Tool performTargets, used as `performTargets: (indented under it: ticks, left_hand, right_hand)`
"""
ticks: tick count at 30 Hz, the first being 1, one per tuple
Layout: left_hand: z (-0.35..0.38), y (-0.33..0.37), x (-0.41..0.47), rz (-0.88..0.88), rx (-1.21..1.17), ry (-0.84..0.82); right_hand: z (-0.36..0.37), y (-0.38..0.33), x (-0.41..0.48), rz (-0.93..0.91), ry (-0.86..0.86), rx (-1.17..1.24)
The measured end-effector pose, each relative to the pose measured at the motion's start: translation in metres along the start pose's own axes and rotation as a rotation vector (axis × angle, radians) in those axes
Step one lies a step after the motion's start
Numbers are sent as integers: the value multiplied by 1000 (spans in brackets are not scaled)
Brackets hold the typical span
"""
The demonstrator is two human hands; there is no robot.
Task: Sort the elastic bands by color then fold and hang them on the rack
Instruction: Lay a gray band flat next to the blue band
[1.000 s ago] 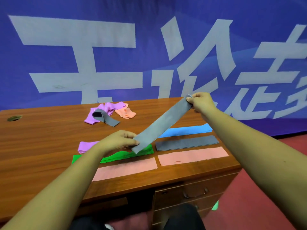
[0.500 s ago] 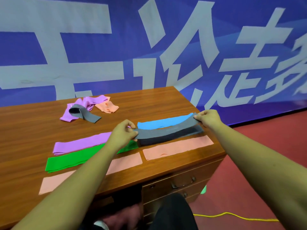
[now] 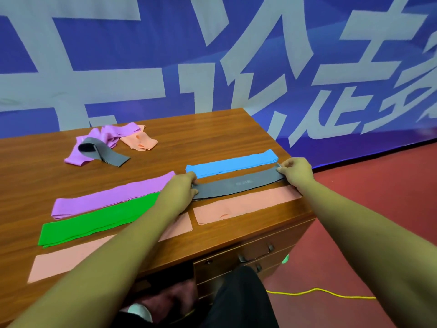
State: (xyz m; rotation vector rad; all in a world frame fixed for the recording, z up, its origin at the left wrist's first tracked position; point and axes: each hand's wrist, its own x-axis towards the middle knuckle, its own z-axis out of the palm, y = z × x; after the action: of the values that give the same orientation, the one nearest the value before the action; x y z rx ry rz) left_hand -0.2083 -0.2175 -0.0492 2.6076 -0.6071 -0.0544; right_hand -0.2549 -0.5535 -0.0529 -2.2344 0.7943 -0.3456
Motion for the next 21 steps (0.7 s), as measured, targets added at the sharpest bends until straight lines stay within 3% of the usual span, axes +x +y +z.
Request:
performTargets:
  ticks: [7,15,21]
  left_hand:
    - [15,-9,5,91,208,73]
    - [4,-22,4,51,123,173]
    - [-46,-80,13,-58,143,264]
  right_hand:
    - [11,6,2,-83,93,-50]
    - [19,-7,-9,-202,108,-411]
    - [56,-88,-31,-371,-85,-319]
